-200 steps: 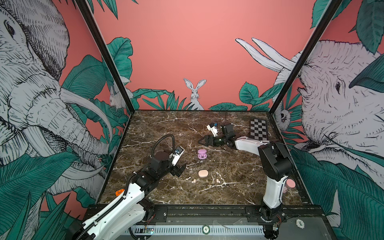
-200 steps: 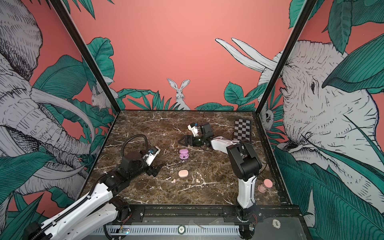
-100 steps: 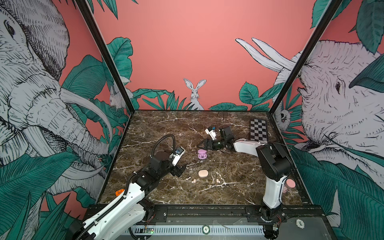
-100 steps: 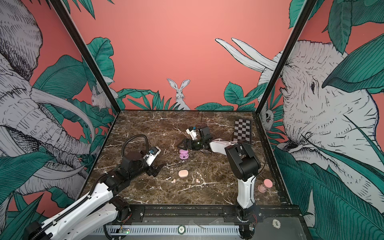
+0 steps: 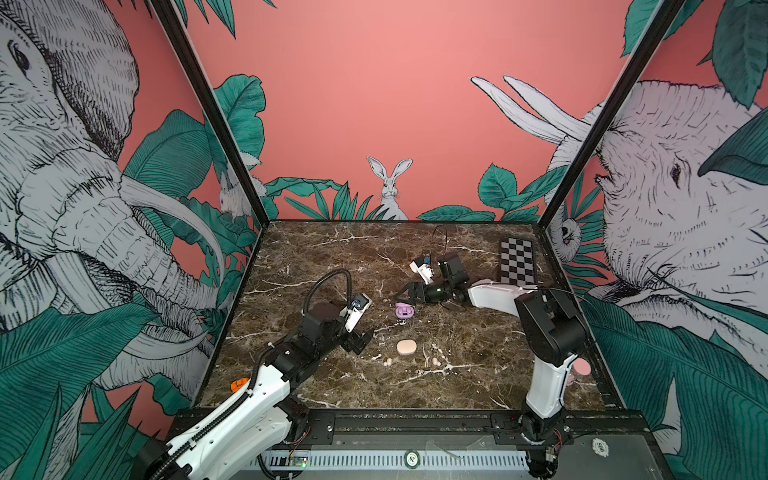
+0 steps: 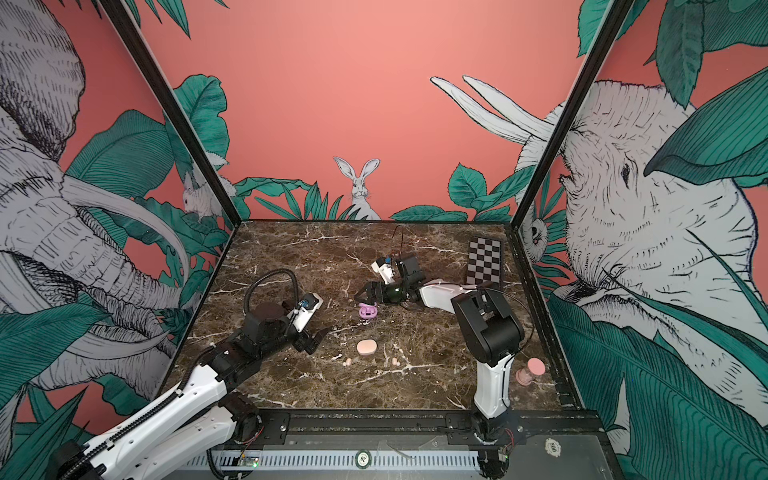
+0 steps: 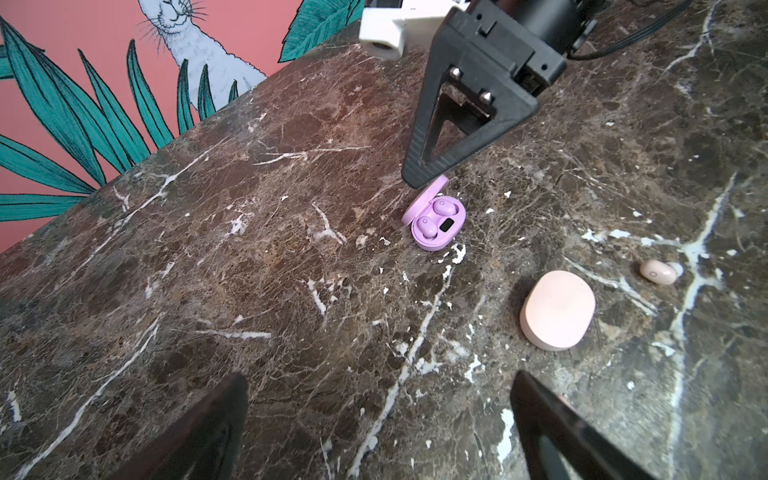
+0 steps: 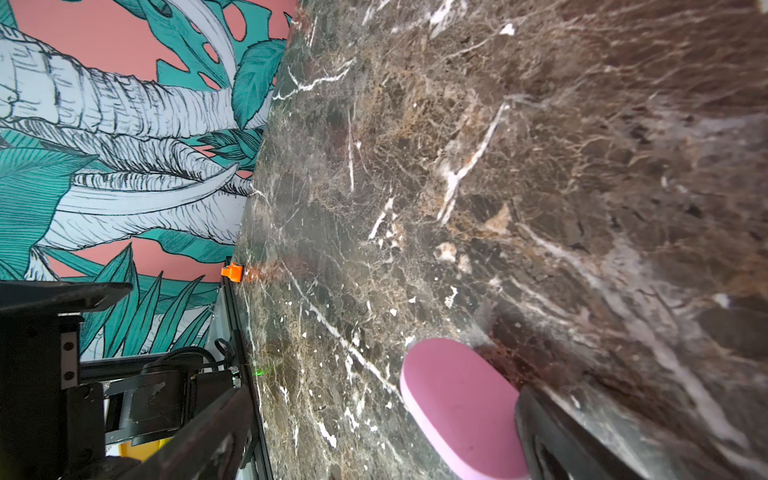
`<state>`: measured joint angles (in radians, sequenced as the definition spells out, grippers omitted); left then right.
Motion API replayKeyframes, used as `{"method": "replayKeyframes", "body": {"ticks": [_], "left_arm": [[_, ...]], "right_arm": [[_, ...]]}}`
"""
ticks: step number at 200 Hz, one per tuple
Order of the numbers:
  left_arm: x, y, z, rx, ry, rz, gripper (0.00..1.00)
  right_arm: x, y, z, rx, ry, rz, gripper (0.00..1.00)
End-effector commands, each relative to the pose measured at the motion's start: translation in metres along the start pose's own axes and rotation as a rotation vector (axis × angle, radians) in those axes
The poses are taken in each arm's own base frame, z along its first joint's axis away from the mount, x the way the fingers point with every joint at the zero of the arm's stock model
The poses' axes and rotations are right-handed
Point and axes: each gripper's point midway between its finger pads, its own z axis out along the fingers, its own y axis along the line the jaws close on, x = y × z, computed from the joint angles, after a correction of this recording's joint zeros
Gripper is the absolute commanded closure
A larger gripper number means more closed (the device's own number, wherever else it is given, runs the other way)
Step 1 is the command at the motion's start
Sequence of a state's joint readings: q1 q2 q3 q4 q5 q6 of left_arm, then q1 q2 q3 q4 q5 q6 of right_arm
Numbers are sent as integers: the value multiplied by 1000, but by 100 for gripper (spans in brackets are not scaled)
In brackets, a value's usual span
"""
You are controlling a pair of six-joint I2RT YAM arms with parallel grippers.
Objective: Insert the wireless bluetooth earbuds into the charging case
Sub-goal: 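Press the lid down with the right gripper to close the case, then raise the right gripper and draw it back from the closed case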
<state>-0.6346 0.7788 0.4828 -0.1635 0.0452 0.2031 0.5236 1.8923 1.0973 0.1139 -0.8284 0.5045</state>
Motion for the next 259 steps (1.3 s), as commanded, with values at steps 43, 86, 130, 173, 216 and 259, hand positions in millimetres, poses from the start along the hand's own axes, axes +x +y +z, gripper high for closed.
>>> {"method": "replayKeyframes", "body": {"ticks": [43, 86, 130, 173, 216, 259], "left_arm": [[-7, -3, 0, 13, -25, 21, 1], [-10, 0, -2, -6, -37, 18, 1], [-9, 12, 1, -61, 8, -57, 1], [-9, 26, 3, -136, 46, -184, 1], [-42, 7, -9, 6, 3, -308, 1], [-53, -2, -21, 71, 8, -407, 1]], "right_arm": [[2, 28, -10, -30, -9, -71, 2], [-12, 39, -37, 98, -84, -132, 2], [-57, 79, -127, 507, -312, -266, 2], [-59, 140, -175, 510, -408, -346, 2], [-47, 171, -206, 428, -466, -401, 2], [-29, 179, -200, 285, -484, -305, 2]]}}
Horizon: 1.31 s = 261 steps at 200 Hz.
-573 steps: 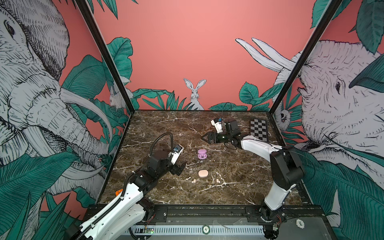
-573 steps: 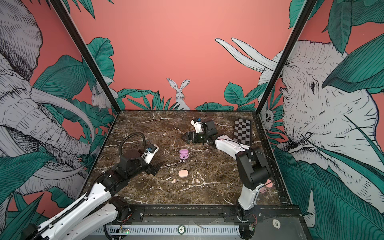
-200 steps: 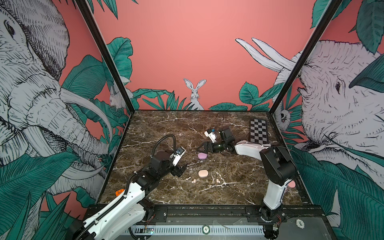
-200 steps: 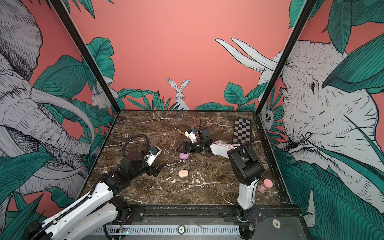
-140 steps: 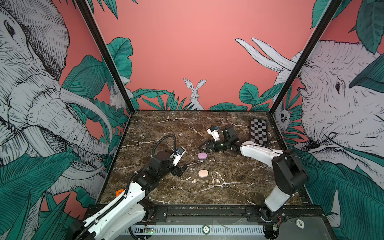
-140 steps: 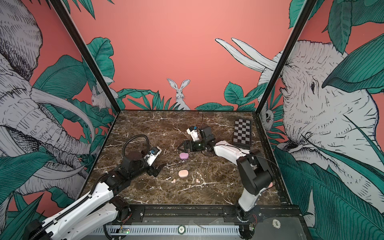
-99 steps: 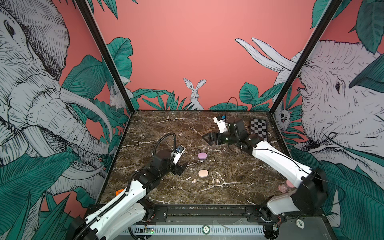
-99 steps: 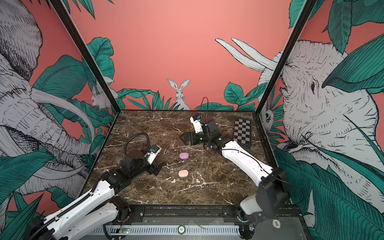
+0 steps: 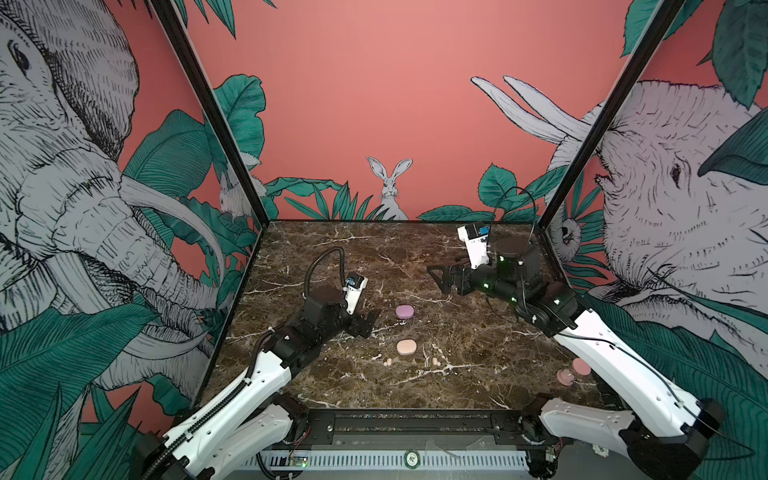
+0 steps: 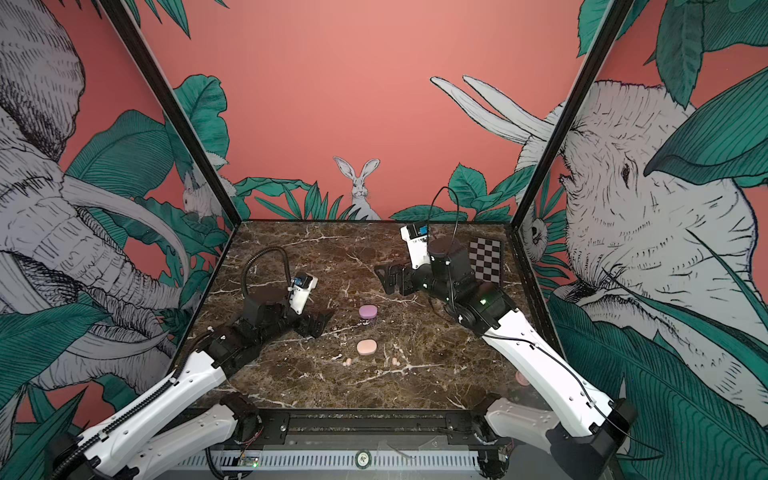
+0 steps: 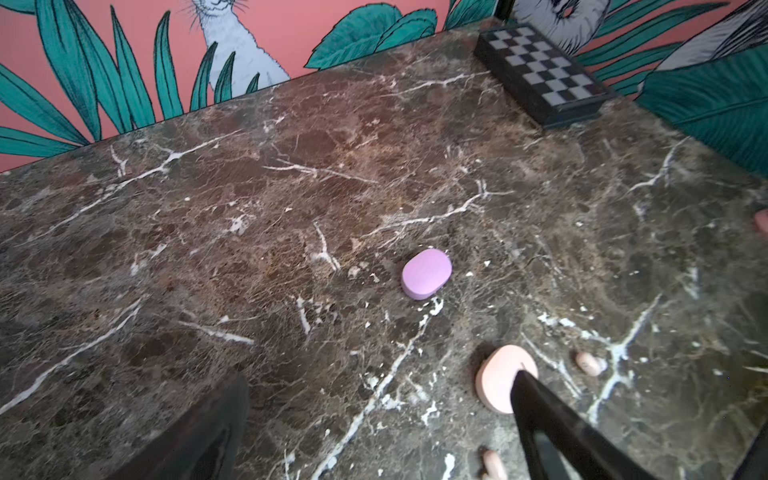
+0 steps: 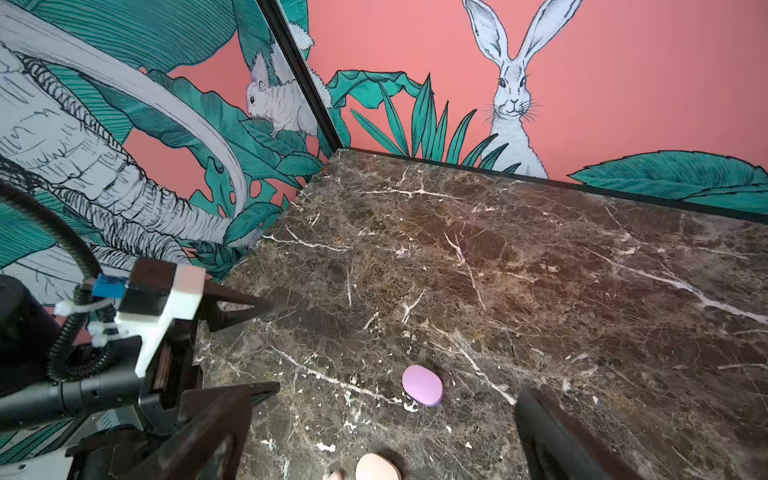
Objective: Insert the wireless bluetooth earbuds into the charging case
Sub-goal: 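Raise the right gripper and draw it back from the closed case, then move the right gripper over the pale pink earbud case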
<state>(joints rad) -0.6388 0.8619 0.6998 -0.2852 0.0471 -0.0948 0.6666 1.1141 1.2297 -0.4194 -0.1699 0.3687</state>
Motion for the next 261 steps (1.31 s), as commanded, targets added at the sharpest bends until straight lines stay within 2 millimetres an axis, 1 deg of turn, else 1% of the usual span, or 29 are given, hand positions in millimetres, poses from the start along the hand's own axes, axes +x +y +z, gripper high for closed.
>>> {"method": "replayKeyframes", "body": {"ticks": [1, 3, 16, 22, 23, 32, 38, 48, 57, 71, 82, 92, 112, 127, 140, 148, 154, 167, 175, 180, 181, 185, 204, 215, 231, 239, 261], "left_arm": [[2, -13, -10, 67, 30, -115, 1], [3, -15, -11, 78, 33, -118, 1], [4, -32, -15, 180, 37, -75, 1], [5, -31, -15, 174, 47, -70, 1], [5, -31, -16, 172, 48, -71, 1], [8, -27, -18, 147, 72, -80, 1], [11, -24, -19, 126, 93, -86, 1], [9, -22, -23, 109, 118, -87, 1], [11, -18, -24, 80, 152, -102, 1], [19, -11, -25, 36, 218, -126, 1], [28, -2, -26, -21, 263, -137, 1], [36, 12, -28, -107, 292, -147, 1], [46, 38, -33, -260, 322, -133, 1], [50, 47, -36, -321, 341, -128, 1], [53, 53, -39, -361, 351, -128, 1], [56, 56, -39, -373, 357, -123, 1], [57, 57, -40, -383, 353, -123, 1], [56, 62, -44, -408, 343, -119, 1], [56, 63, -47, -420, 335, -117, 1], [54, 64, -48, -421, 323, -120, 1], [54, 64, -49, -422, 322, -119, 1], [54, 64, -50, -426, 316, -121, 1], [52, 66, -55, -435, 289, -122, 1], [50, 66, -56, -432, 278, -126, 1], [50, 68, -58, -447, 273, -126, 1], [50, 69, -58, -455, 273, -127, 1], [50, 69, -57, -451, 278, -128, 1]], "right_arm": [[8, 11, -2, -89, -14, 96, 2], [11, 16, -2, -125, -14, 102, 2], [22, 26, 0, -200, 7, 127, 2], [29, 30, 2, -232, 32, 130, 2], [33, 30, 4, -236, 47, 131, 2], [46, 28, 8, -231, 106, 131, 2], [58, 24, 12, -216, 146, 137, 2], [76, 20, 18, -191, 199, 162, 2], [93, 23, 21, -195, 245, 173, 2], [118, 25, 22, -128, 325, 146, 2], [133, 23, 23, -62, 391, 144, 2], [146, 19, 24, 3, 427, 153, 2], [170, 13, 22, 136, 494, 138, 2], [188, 8, 22, 261, 572, 88, 2], [194, 0, 21, 404, 616, 41, 3], [198, 1, 24, 452, 638, 20, 3], [204, 4, 29, 462, 659, 22, 4], [219, 14, 42, 449, 723, 47, 12], [225, 21, 48, 441, 753, 56, 13], [231, 21, 49, 456, 771, 55, 13], [226, 24, 51, 449, 760, 60, 13], [229, 25, 57, 459, 772, 60, 13], [239, 33, 69, 455, 801, 88, 15], [241, 36, 76, 453, 805, 108, 15], [246, 36, 84, 484, 813, 132, 14], [247, 34, 85, 512, 819, 144, 14], [252, 26, 91, 593, 825, 174, 12]]}}
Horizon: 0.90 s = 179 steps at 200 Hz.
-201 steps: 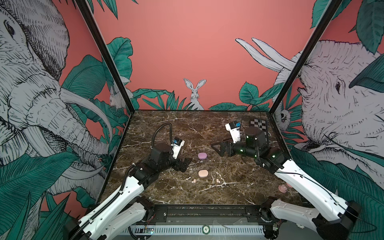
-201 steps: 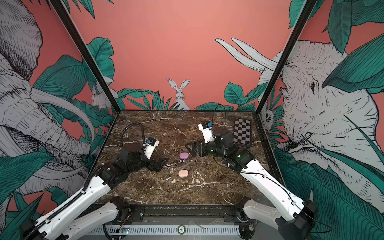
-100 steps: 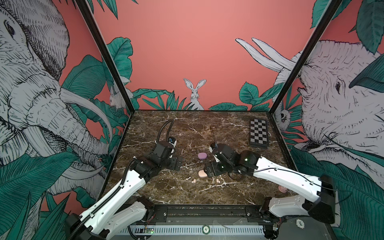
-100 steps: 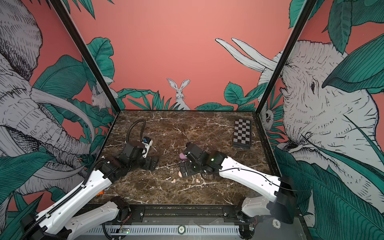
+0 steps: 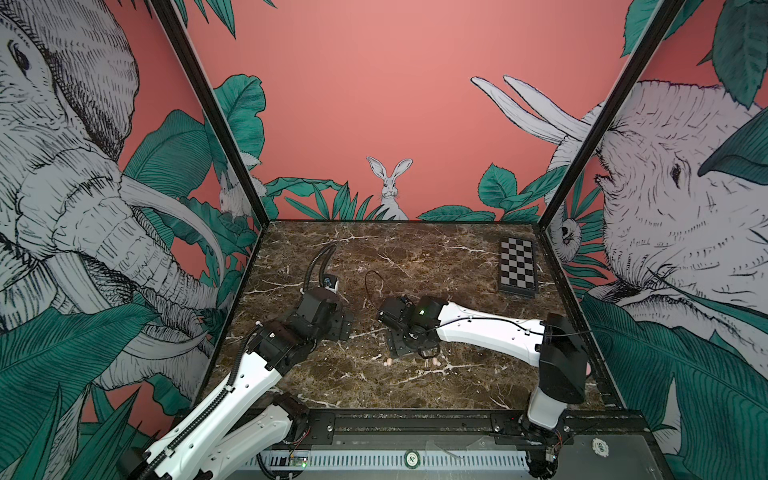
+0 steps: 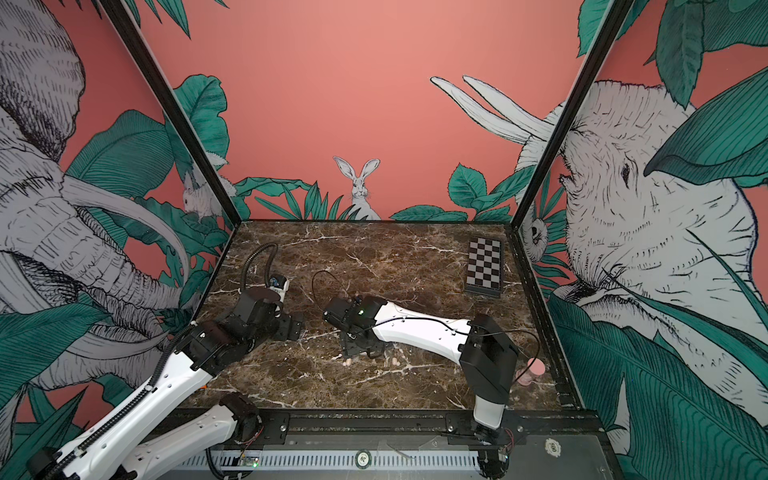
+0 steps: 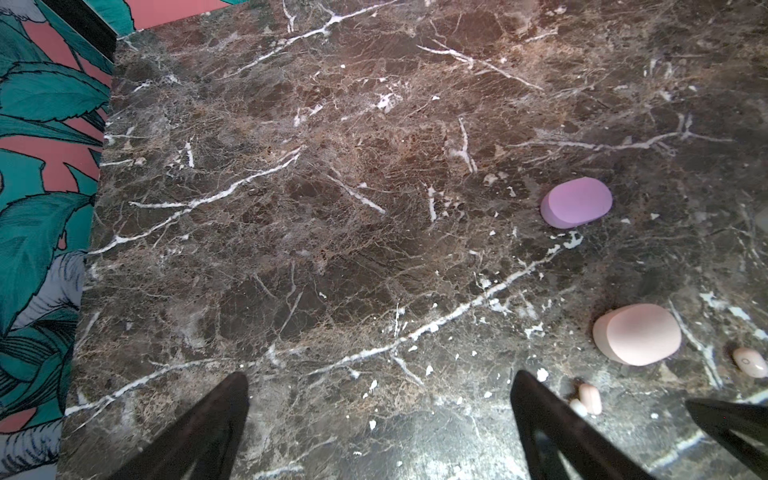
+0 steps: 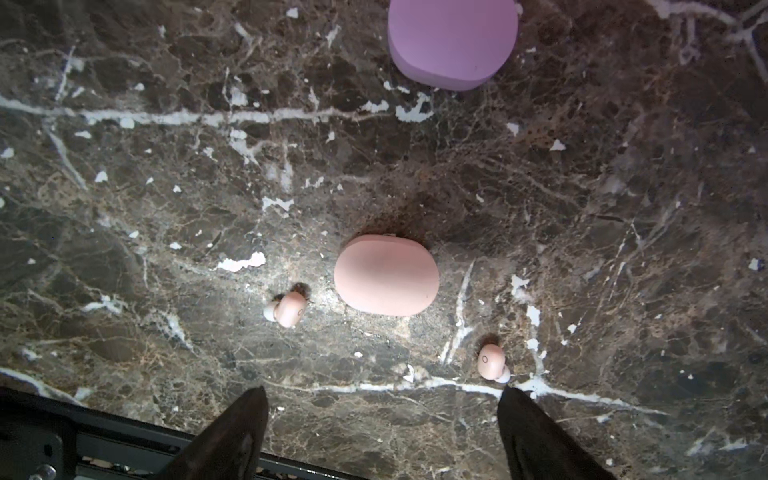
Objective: Insert the wireless bluetooth earbuds into the charging case
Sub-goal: 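Move the right gripper over the pale pink earbud case, then lower the right gripper and close it around the pale pink case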
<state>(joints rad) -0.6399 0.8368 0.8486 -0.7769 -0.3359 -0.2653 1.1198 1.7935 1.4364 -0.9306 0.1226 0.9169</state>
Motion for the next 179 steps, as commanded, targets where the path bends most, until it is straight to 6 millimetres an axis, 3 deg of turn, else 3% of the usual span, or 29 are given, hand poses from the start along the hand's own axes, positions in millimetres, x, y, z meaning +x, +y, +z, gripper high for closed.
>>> {"method": "replayKeyframes", "body": {"ticks": [1, 73, 179], "left_arm": [[8, 5, 1, -29, 23, -7, 1], [8, 6, 2, -33, 20, -2, 1], [10, 4, 9, -42, 49, 17, 1]], "right_arm": [[2, -9, 5, 84, 23, 84, 12], [2, -7, 41, 78, 146, 166, 15], [-5, -14, 56, 57, 198, 132, 20]]}}
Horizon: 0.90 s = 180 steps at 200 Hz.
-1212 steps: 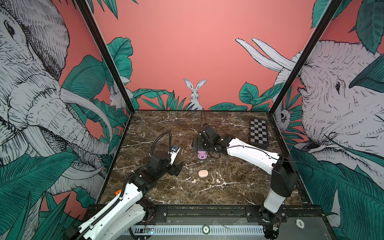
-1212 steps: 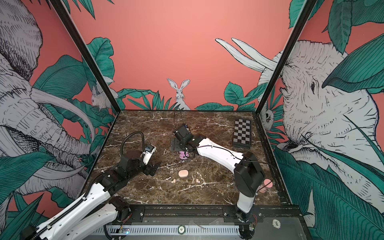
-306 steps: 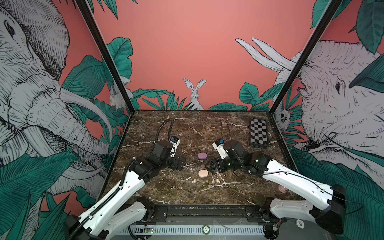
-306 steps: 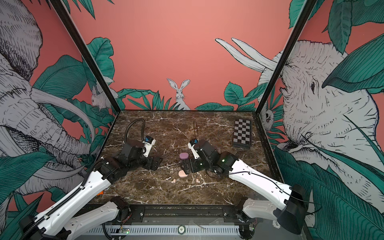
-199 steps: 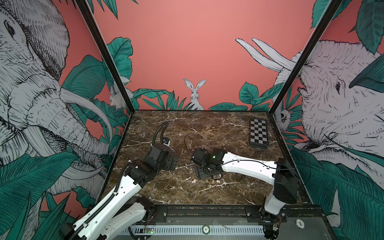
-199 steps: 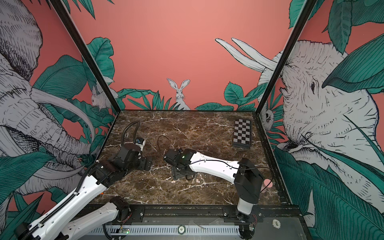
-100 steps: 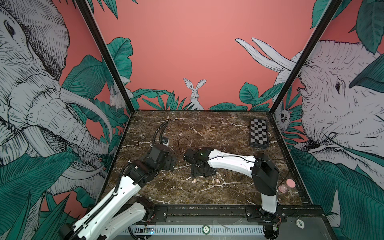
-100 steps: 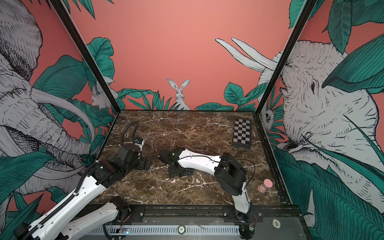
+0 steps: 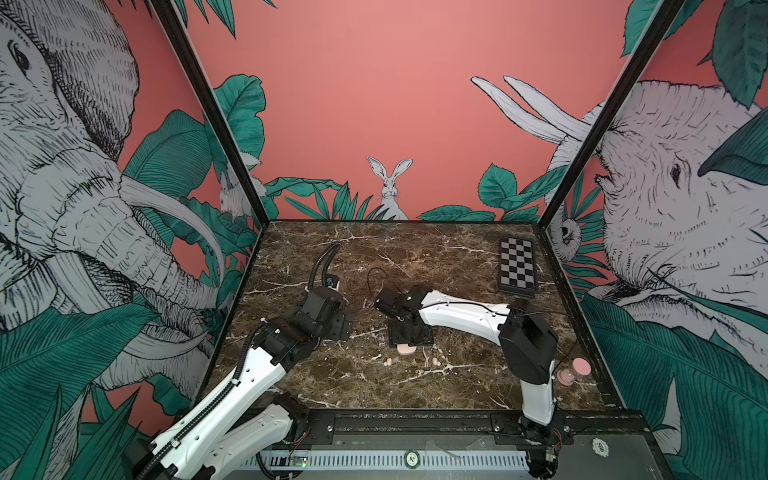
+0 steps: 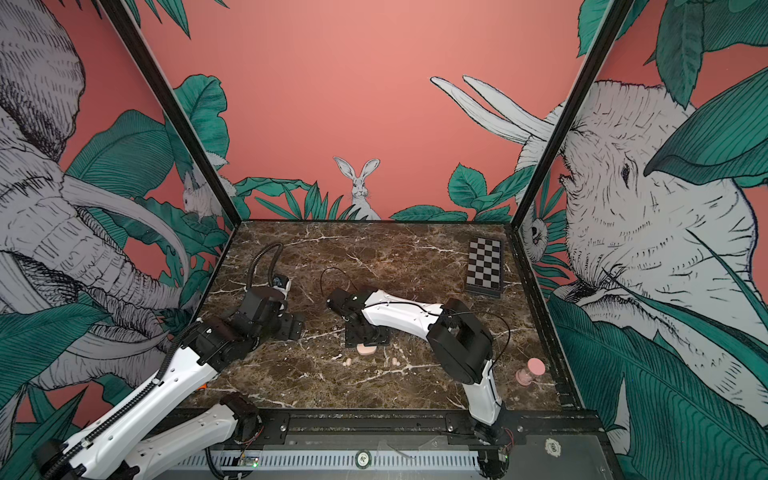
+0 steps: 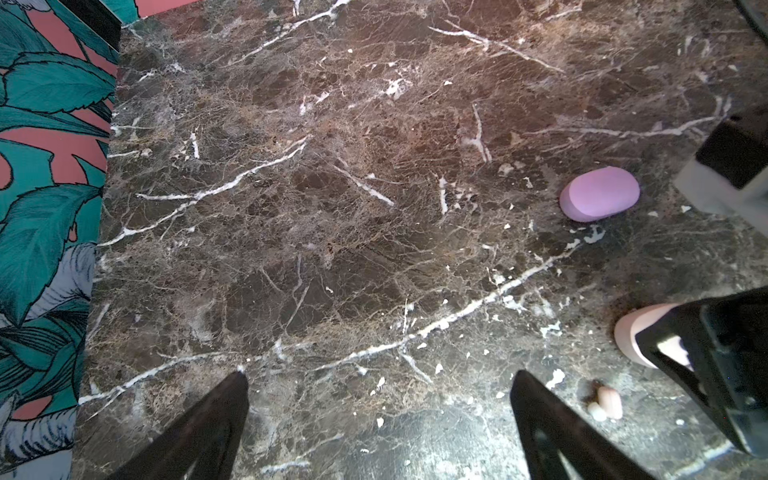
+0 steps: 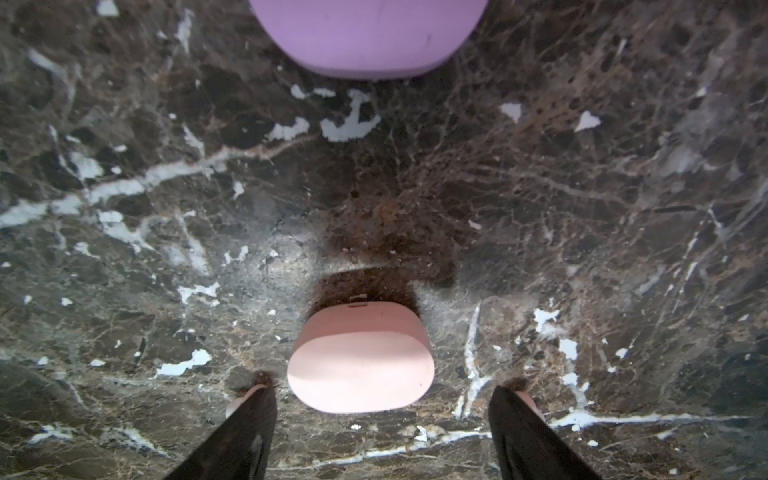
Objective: Insert the wireless bluetooth earbuds into the charging case
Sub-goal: 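Lower the right gripper and close it around the pale pink case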
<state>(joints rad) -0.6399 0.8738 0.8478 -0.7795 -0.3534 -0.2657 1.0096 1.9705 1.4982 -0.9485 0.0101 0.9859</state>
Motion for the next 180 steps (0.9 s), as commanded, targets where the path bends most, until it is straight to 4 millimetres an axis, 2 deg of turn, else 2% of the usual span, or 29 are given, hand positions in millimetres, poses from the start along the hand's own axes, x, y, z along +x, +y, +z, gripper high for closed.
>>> {"method": "replayKeyframes", "body": {"ticks": [1, 49, 118, 180], "left_arm": [[6, 2, 2, -16, 17, 4, 1], [6, 2, 3, -20, 23, 10, 1], [7, 2, 5, -21, 29, 15, 1], [8, 1, 7, -20, 36, 19, 1]], "right_arm": [[1, 0, 5, 15, 29, -32, 20], [2, 3, 9, -5, 31, -45, 17], [2, 9, 15, -22, 40, -48, 25], [2, 2, 19, 3, 40, -44, 27]]}}
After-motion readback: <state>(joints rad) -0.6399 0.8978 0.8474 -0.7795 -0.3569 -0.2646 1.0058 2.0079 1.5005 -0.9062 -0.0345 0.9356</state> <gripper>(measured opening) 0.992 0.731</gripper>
